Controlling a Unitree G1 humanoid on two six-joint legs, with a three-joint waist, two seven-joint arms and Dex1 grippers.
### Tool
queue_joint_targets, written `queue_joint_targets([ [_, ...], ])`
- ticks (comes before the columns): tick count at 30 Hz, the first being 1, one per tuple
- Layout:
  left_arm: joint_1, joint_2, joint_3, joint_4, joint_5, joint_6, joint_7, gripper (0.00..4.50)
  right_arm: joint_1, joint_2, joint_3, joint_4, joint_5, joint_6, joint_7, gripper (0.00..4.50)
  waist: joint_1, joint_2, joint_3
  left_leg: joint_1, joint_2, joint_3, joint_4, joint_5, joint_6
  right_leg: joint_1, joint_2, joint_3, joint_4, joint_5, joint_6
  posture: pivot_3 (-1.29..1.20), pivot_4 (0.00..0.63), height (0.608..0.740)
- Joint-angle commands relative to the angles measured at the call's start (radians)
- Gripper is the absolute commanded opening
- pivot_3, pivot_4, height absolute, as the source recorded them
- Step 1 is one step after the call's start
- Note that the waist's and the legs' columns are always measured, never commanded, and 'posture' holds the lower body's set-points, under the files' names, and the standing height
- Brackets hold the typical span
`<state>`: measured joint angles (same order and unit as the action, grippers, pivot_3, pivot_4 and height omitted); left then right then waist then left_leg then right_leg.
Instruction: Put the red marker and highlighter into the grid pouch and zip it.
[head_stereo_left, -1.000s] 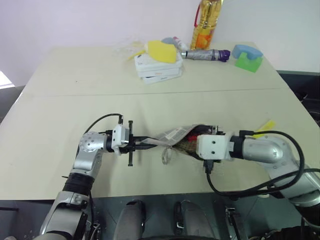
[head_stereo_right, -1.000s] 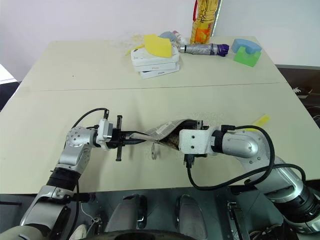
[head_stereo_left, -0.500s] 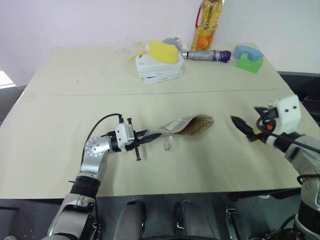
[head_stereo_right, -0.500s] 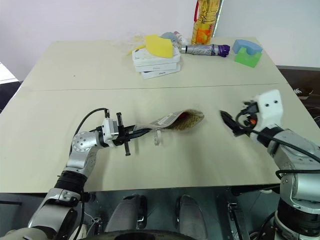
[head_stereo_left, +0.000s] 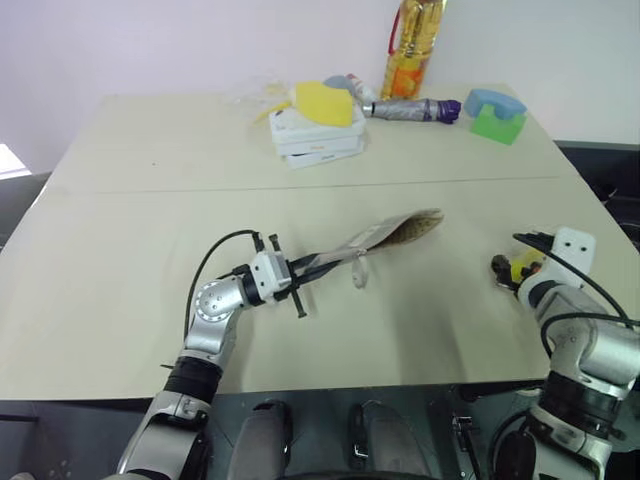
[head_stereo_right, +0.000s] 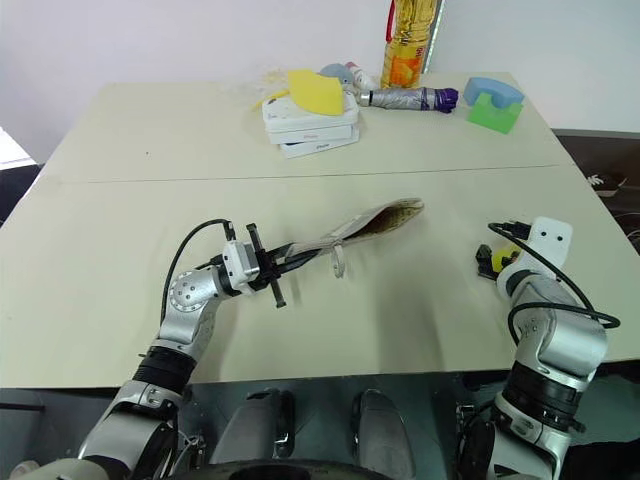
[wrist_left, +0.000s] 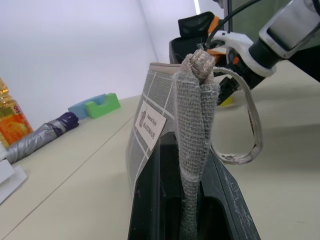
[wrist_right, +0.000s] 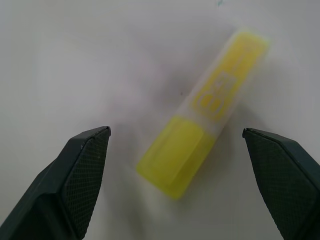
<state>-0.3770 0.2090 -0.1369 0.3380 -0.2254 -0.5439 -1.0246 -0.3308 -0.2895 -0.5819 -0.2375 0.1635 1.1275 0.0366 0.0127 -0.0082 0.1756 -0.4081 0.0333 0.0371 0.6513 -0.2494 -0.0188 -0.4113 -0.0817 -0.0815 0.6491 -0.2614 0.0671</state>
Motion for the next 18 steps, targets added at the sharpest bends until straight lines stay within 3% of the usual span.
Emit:
queue_joint_targets([
  [1,-0.014,0.001,-0.005,-0.028,0.003,-0.028,0.019,0.0,-0.027,0.007,-0.044,0.011,0.006,-0.033,-0.043,3.52,0.0,0.0,0.0,0.0,0.0,0.0,0.0,0.0,0.0,0.0,0.0,0.0,0.0,0.0,0.0,0.0,0.15,0.74],
  [6,-0.025,0.012,0.0,-0.016,0.001,-0.029,0.032,0.0,-0.03,0.005,-0.044,0.008,0.016,-0.044,-0.065,0.89,-0.001,0.0,0.0,0.0,0.0,0.0,0.0,0.0,0.0,0.0,0.0,0.0,0.0,0.0,0.0,0.0,0.15,0.74],
  [11,-0.046,0.03,0.012,0.002,-0.018,-0.014,0.028,0.0,0.049,-0.161,0.14,-0.061,-0.041,-0.112,0.035,0.86,-0.002,0.001,0.0,0.0,0.0,0.0,0.0,0.0,0.0,0.0,0.0,0.0,0.0,0.0,0.0,0.0,0.15,0.74],
  [14,-0.056,0.052,0.023,0.017,-0.031,-0.01,0.015,0.0,0.131,-0.334,0.262,-0.136,-0.073,-0.275,0.182,0.86,-0.001,0.001,0.0,0.0,0.0,0.0,-0.001,0.0,0.0,-0.001,0.0,0.0,-0.001,0.0,0.0,0.0,0.15,0.74],
  [18,-0.072,0.08,0.035,0.045,-0.04,-0.02,-0.003,0.0,0.251,-0.524,0.295,-0.249,-0.06,-0.473,0.401,0.86,-0.001,0.0,0.001,0.0,0.0,0.0,-0.002,0.0,0.0,-0.001,0.001,0.0,-0.002,-0.001,0.001,0.0,0.15,0.74],
])
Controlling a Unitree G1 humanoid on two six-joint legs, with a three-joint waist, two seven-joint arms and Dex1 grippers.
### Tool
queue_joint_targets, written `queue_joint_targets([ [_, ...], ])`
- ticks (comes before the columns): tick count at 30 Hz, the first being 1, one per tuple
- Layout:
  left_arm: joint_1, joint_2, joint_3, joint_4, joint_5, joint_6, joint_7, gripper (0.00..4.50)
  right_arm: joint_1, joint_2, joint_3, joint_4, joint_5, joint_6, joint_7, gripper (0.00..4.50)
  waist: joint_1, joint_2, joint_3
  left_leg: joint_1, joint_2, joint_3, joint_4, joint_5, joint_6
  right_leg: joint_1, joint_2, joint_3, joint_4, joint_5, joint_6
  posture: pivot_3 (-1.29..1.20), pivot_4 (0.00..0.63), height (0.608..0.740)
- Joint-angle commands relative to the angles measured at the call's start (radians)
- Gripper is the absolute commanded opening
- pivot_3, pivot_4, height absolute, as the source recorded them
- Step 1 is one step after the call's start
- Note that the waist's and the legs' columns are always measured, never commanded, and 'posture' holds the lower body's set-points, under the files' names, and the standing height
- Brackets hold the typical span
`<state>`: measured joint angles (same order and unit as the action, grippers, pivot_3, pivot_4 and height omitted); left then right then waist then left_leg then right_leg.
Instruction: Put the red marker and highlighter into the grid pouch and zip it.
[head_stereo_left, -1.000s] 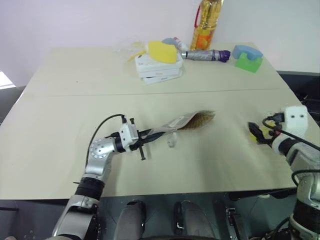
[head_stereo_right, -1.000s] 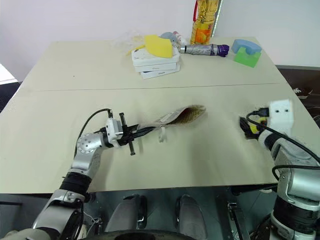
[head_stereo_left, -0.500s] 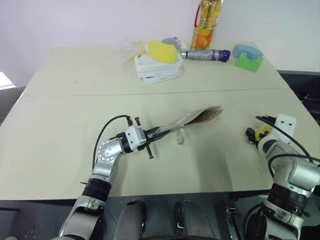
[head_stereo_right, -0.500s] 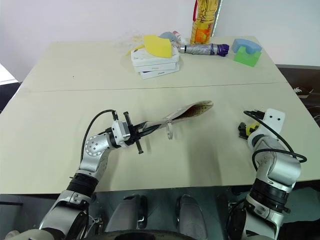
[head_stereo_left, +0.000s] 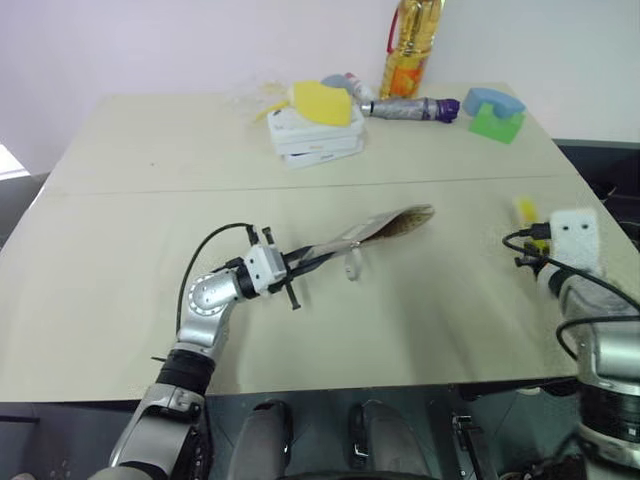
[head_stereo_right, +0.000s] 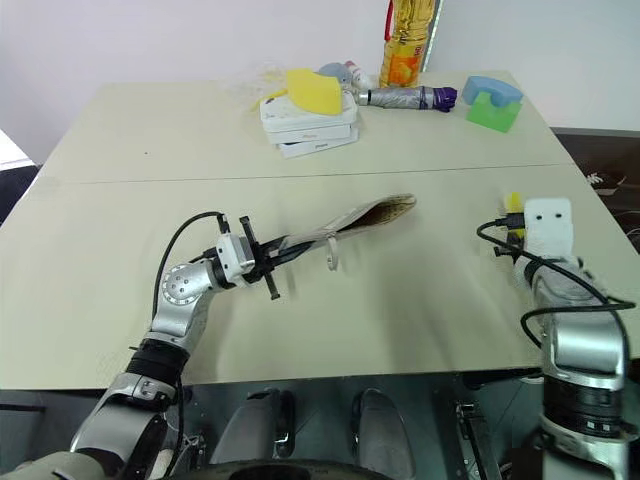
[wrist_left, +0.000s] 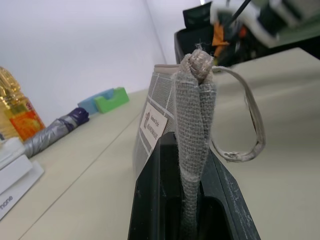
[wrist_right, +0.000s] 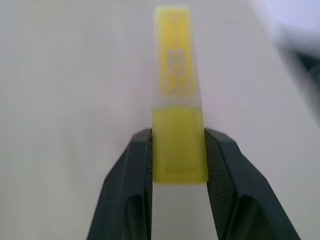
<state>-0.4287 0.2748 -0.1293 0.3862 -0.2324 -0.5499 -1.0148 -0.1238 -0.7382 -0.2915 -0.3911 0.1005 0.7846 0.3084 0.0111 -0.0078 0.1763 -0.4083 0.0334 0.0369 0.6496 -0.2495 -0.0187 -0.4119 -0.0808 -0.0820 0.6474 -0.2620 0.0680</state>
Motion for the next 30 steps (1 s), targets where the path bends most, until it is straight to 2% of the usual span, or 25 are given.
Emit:
queue_joint_targets([
  [1,-0.022,0.017,0.028,0.001,-0.033,-0.016,-0.016,0.0,0.07,-0.096,-0.003,-0.106,0.014,-0.164,0.166,0.86,0.001,-0.001,0.0,0.0,0.0,0.0,0.0,0.0,0.0,0.0,0.0,0.0,0.0,0.0,0.0,0.0,0.15,0.74],
  [5,-0.024,0.022,0.022,0.01,-0.038,-0.023,-0.029,0.0,0.135,-0.12,-0.046,-0.216,0.127,-0.196,0.312,0.86,0.002,-0.002,0.001,0.0,0.0,0.0,0.001,0.0,0.0,0.001,0.0,-0.001,-0.001,0.0,0.0,0.0,0.15,0.74],
  [11,-0.018,0.015,0.019,0.008,-0.037,-0.027,-0.028,0.0,0.147,-0.115,-0.068,-0.249,0.197,-0.165,0.369,0.86,0.003,-0.002,0.001,0.0,0.0,0.0,0.002,0.0,0.0,0.002,0.0,-0.001,-0.001,0.0,0.0,0.0,0.15,0.74],
  [23,-0.003,0.017,0.016,-0.009,-0.043,-0.025,-0.035,0.0,0.168,-0.135,-0.021,-0.256,0.182,-0.175,0.402,0.86,0.003,-0.002,0.001,0.0,0.0,0.0,0.002,0.0,0.0,0.001,-0.001,-0.001,-0.001,0.0,0.0,0.0,0.15,0.74],
  [30,0.009,0.044,-0.01,-0.038,-0.05,-0.04,-0.109,0.0,0.177,-0.208,0.04,-0.278,0.129,-0.213,0.447,0.86,0.003,-0.002,0.001,0.0,0.0,0.0,0.002,0.0,0.0,0.001,-0.001,-0.001,-0.001,0.0,0.0,0.0,0.15,0.74],
])
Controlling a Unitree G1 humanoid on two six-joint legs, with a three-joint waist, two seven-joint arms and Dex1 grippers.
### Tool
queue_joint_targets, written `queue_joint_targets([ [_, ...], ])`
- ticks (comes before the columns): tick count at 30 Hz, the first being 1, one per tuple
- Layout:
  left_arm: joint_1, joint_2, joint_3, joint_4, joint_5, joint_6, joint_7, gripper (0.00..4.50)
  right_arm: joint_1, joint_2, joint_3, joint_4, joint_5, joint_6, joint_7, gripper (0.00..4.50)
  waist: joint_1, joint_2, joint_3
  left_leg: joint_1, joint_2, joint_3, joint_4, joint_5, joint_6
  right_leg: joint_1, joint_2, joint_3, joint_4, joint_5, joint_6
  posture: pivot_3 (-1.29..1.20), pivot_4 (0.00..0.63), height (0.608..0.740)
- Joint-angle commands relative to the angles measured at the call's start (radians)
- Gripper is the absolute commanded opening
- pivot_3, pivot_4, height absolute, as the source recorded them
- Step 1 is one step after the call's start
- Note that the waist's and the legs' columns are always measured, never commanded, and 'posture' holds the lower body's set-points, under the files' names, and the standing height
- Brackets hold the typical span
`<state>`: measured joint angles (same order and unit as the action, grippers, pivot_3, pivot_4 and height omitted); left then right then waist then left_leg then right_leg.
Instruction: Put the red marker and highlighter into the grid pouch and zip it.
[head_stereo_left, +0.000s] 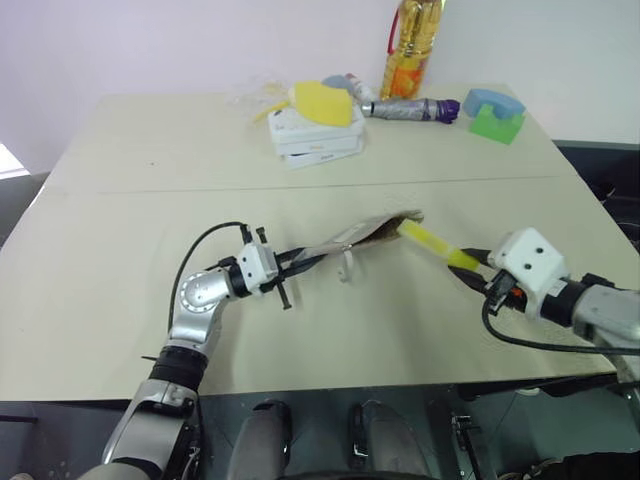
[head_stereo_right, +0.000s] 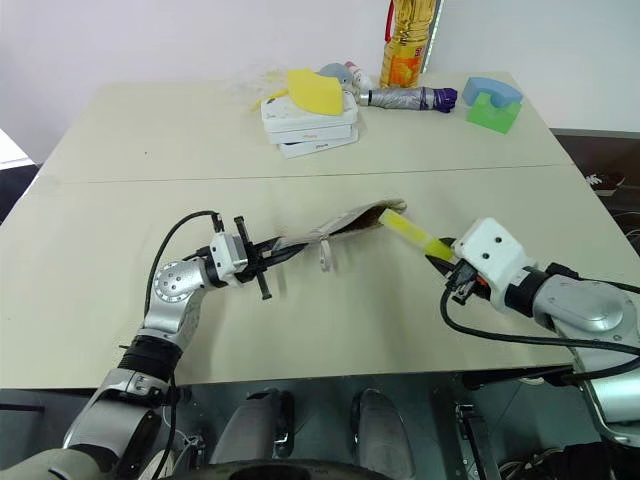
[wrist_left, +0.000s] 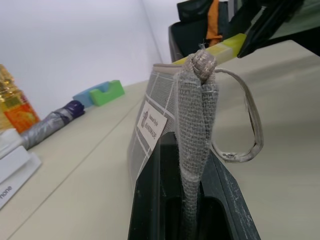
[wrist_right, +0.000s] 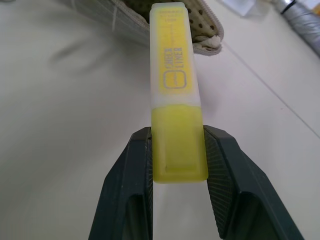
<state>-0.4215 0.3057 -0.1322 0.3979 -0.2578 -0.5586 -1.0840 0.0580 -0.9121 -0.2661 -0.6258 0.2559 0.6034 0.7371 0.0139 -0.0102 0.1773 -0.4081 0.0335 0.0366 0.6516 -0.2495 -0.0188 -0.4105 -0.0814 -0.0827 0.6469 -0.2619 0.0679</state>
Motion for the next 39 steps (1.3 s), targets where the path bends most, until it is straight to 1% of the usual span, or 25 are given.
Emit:
queue_joint_targets([
  [1,0.001,0.017,-0.01,-0.054,-0.029,-0.031,-0.053,0.0,-0.007,-0.047,0.026,-0.044,-0.037,-0.04,0.024,0.86,0.0,0.0,0.0,0.0,0.0,0.0,0.0,0.0,0.0,0.0,0.0,0.0,0.0,0.0,0.0,0.0,0.15,0.74],
  [6,-0.008,0.04,-0.024,-0.068,-0.061,-0.022,-0.148,0.0,-0.02,-0.119,0.083,-0.059,-0.094,-0.093,0.068,0.86,0.0,0.0,0.0,0.0,0.0,0.0,0.0,0.0,0.0,0.0,0.0,0.0,0.0,0.0,0.0,0.0,0.15,0.74],
  [9,-0.026,0.048,-0.038,-0.053,-0.081,-0.017,-0.222,0.0,-0.054,-0.173,0.174,-0.078,-0.151,-0.163,0.111,0.86,0.0,0.0,0.0,0.0,0.0,0.0,0.0,0.0,0.0,0.0,0.0,0.0,0.0,0.0,0.0,0.0,0.15,0.74],
  [12,-0.041,0.051,-0.051,-0.047,-0.097,-0.008,-0.285,0.0,-0.132,-0.171,0.266,-0.094,-0.187,-0.199,0.127,0.86,-0.002,0.0,0.0,0.0,0.0,0.0,0.001,0.0,0.0,0.0,0.0,0.0,0.0,0.0,0.0,0.0,0.15,0.74],
  [17,-0.055,0.04,-0.047,-0.034,-0.102,-0.002,-0.304,0.0,-0.198,-0.143,0.327,-0.088,-0.204,-0.18,0.135,0.86,0.0,0.0,0.0,0.0,0.0,0.0,0.001,0.0,0.0,0.0,0.0,0.0,0.0,0.0,0.0,0.0,0.15,0.74],
  [20,-0.054,0.041,-0.038,-0.027,-0.091,-0.001,-0.293,0.0,-0.209,-0.122,0.307,-0.096,-0.201,-0.158,0.121,2.38,0.001,0.0,0.0,-0.001,0.0,0.0,0.001,0.0,0.0,0.0,0.0,0.0,-0.001,0.0,0.0,0.0,0.15,0.74],
  [22,-0.053,0.044,-0.028,-0.017,-0.083,-0.002,-0.276,0.0,-0.226,-0.076,0.25,-0.113,-0.145,-0.103,0.099,3.36,0.001,-0.001,0.0,-0.001,0.0,0.0,0.001,0.0,0.0,0.0,0.0,0.0,0.0,0.0,0.0,0.0,0.15,0.74],
  [23,-0.054,0.045,-0.023,-0.011,-0.079,-0.006,-0.267,0.0,-0.239,-0.051,0.22,-0.123,-0.105,-0.068,0.092,3.73,0.0,-0.001,0.0,0.0,0.0,0.0,0.001,0.0,0.0,0.0,0.0,0.0,0.0,0.0,0.0,0.0,0.15,0.74],
  [24,-0.055,0.043,-0.017,-0.006,-0.076,-0.009,-0.253,0.0,-0.254,-0.024,0.187,-0.133,-0.06,-0.027,0.085,3.73,-0.001,-0.001,0.0,0.0,0.0,-0.001,0.001,0.0,0.0,0.0,0.0,0.0,0.0,0.0,0.0,0.0,0.15,0.74],
  [25,-0.06,0.035,-0.001,0.005,-0.074,-0.009,-0.218,0.0,-0.289,0.046,0.117,-0.138,0.048,0.044,0.051,3.73,-0.001,-0.001,0.0,0.0,0.0,-0.001,0.001,0.0,0.0,0.0,0.0,0.0,0.0,0.0,0.0,0.0,0.15,0.74],
  [27,-0.069,0.024,0.02,0.024,-0.063,-0.018,-0.161,0.0,-0.335,0.143,0.008,-0.144,0.212,0.16,0.001,3.73,-0.001,-0.001,0.001,0.0,0.001,-0.004,0.001,0.0,0.0,0.0,0.0,0.0,0.0,0.0,-0.001,0.0,0.15,0.74],
  [29,-0.083,0.004,0.044,0.052,-0.028,-0.046,-0.074,0.0,-0.324,0.187,-0.094,-0.155,0.361,0.254,-0.009,3.73,0.004,-0.002,0.001,0.0,0.001,-0.005,0.002,0.0,0.0,0.001,0.0,-0.001,0.001,0.0,-0.001,0.0,0.15,0.74],
  [31,-0.092,-0.017,0.058,0.075,0.007,-0.075,0.004,0.0,-0.29,0.21,-0.139,-0.168,0.456,0.315,-0.03,3.73,0.014,-0.003,0.0,0.0,0.0,-0.007,0.002,0.0,0.0,0.003,-0.001,-0.003,0.0,0.001,-0.001,0.0,0.15,0.74],
  [34,-0.095,-0.037,0.057,0.089,0.032,-0.092,0.058,0.0,-0.233,0.218,-0.114,-0.188,0.498,0.357,-0.076,3.73,0.024,-0.002,0.0,0.0,0.0,-0.006,0.002,0.0,0.0,0.002,-0.001,-0.002,-0.001,0.001,0.0,0.0,0.15,0.74],
  [37,-0.089,-0.054,0.045,0.092,0.05,-0.104,0.091,0.0,-0.195,0.252,-0.01,-0.19,0.459,0.355,-0.152,3.73,0.023,-0.003,0.0,0.0,0.0,-0.006,0.002,0.0,0.0,0.002,-0.001,-0.002,0.0,0.001,-0.001,0.0,0.15,0.74],
  [39,-0.088,-0.067,0.041,0.098,0.068,-0.116,0.119,0.0,-0.208,0.355,0.065,-0.161,0.451,0.359,-0.257,3.73,0.022,-0.002,0.0,0.0,0.0,-0.006,0.002,0.0,0.0,0.002,-0.001,-0.002,0.0,0.001,-0.001,0.0,0.15,0.74],
])
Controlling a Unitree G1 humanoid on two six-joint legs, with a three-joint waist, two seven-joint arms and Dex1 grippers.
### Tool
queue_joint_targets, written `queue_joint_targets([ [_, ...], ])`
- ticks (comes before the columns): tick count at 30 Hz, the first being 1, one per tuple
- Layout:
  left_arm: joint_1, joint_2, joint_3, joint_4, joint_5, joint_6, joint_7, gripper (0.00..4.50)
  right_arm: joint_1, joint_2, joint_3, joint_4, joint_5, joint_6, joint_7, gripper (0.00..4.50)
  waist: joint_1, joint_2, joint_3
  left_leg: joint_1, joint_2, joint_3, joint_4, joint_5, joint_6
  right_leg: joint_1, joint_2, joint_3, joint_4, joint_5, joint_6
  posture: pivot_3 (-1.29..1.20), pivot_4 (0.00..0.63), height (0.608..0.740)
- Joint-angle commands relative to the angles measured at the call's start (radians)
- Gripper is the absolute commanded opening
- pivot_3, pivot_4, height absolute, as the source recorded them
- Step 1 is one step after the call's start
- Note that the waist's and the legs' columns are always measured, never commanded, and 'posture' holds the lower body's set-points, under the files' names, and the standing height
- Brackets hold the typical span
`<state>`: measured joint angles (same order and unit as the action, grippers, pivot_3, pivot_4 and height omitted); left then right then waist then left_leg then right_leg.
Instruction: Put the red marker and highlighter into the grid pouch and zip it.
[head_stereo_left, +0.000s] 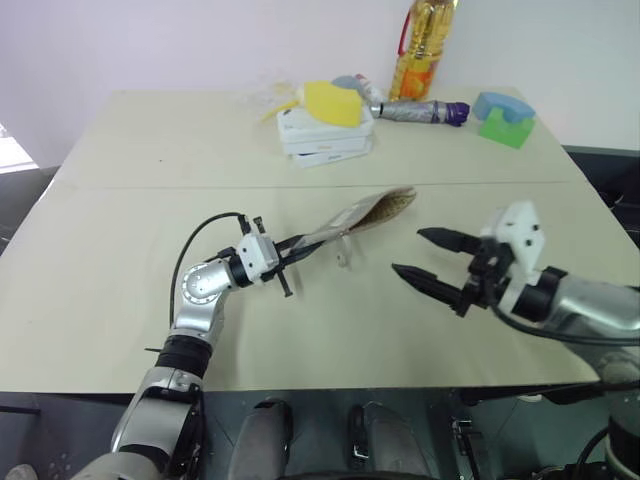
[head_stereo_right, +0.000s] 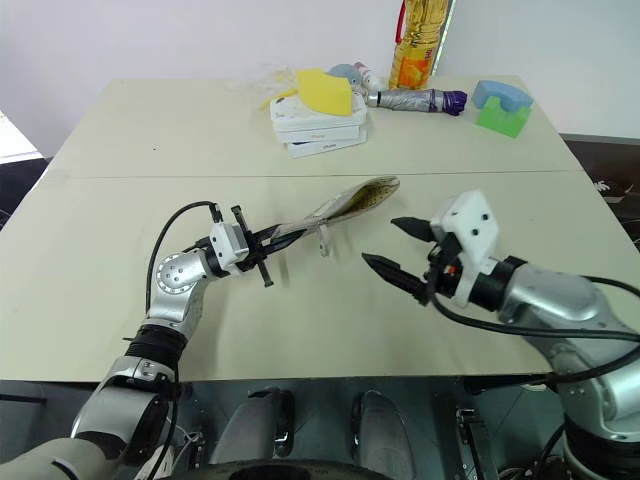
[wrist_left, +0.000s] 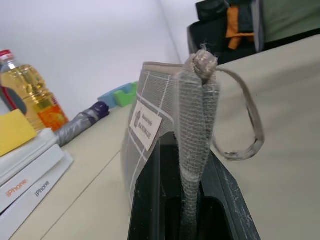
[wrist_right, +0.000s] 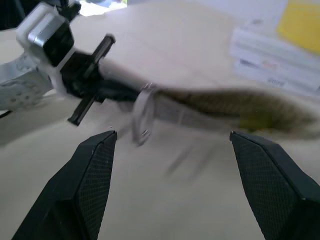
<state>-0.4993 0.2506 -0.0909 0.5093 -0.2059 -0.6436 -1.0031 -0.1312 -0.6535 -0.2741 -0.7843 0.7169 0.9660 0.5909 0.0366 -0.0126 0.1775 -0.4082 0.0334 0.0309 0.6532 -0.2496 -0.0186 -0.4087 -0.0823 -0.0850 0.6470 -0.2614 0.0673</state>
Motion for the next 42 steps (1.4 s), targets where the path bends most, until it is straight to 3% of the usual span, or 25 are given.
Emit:
queue_joint_targets([
  [1,-0.01,-0.016,-0.003,-0.01,0.023,-0.035,0.048,0.0,-0.035,0.162,0.113,0.018,-0.017,-0.011,-0.162,3.73,-0.002,0.0,0.0,0.0,0.0,0.0,0.0,0.0,0.0,0.0,0.001,0.0,0.0,0.0,0.0,0.0,0.15,0.74],
  [7,-0.017,-0.026,-0.01,0.004,0.035,-0.044,0.077,0.0,-0.102,0.318,0.257,0.104,-0.094,-0.041,-0.289,3.73,-0.007,0.0,0.0,0.0,0.0,0.0,0.0,0.0,0.0,-0.001,0.001,0.0,0.001,0.0,0.0,0.0,0.15,0.74],
  [8,-0.018,-0.027,-0.012,0.004,0.036,-0.045,0.079,0.0,-0.115,0.336,0.279,0.125,-0.116,-0.054,-0.307,3.51,-0.007,0.0,0.0,0.0,0.0,0.0,0.0,0.0,0.0,-0.001,0.001,0.0,0.001,0.0,0.0,0.0,0.15,0.74],
  [10,-0.019,-0.028,-0.016,0.004,0.037,-0.047,0.082,0.0,-0.125,0.354,0.305,0.143,-0.139,-0.066,-0.32,2.9,-0.005,0.0,0.0,0.0,0.0,0.0,0.0,0.0,0.0,-0.001,0.001,0.0,0.001,0.0,0.0,0.0,0.15,0.74],
  [15,-0.019,-0.022,-0.015,0.006,0.04,-0.054,0.083,0.0,-0.127,0.378,0.282,0.142,-0.124,-0.072,-0.333,0.36,-0.006,0.0,0.0,-0.001,0.0,0.0,0.0,0.0,0.0,-0.001,0.001,0.0,0.001,0.0,0.0,0.0,0.15,0.74],
  [16,-0.019,-0.022,-0.015,0.005,0.04,-0.054,0.083,0.0,-0.127,0.374,0.279,0.14,-0.124,-0.071,-0.333,0.08,-0.007,0.0,0.0,-0.001,0.0,0.0,0.0,0.0,0.0,-0.001,0.001,0.0,0.001,0.0,0.0,0.0,0.15,0.74],
  [30,0.014,0.103,-0.015,0.025,-0.008,-0.087,-0.053,0.0,-0.087,-0.023,-0.13,0.24,-0.164,-0.072,-0.256,0.08,0.0,0.0,0.0,0.0,0.0,0.004,-0.001,0.0,0.0,-0.001,0.001,0.0,0.0,0.0,0.0,0.0,0.15,0.74],
  [42,0.08,0.168,-0.021,-0.033,-0.046,0.006,-0.095,0.0,0.059,-0.085,-0.086,0.184,-0.154,-0.073,-0.165,0.08,-0.001,0.001,0.0,0.0,0.001,0.004,-0.002,0.0,0.0,-0.001,0.001,0.0,0.0,0.0,0.0,0.0,0.15,0.74],
])
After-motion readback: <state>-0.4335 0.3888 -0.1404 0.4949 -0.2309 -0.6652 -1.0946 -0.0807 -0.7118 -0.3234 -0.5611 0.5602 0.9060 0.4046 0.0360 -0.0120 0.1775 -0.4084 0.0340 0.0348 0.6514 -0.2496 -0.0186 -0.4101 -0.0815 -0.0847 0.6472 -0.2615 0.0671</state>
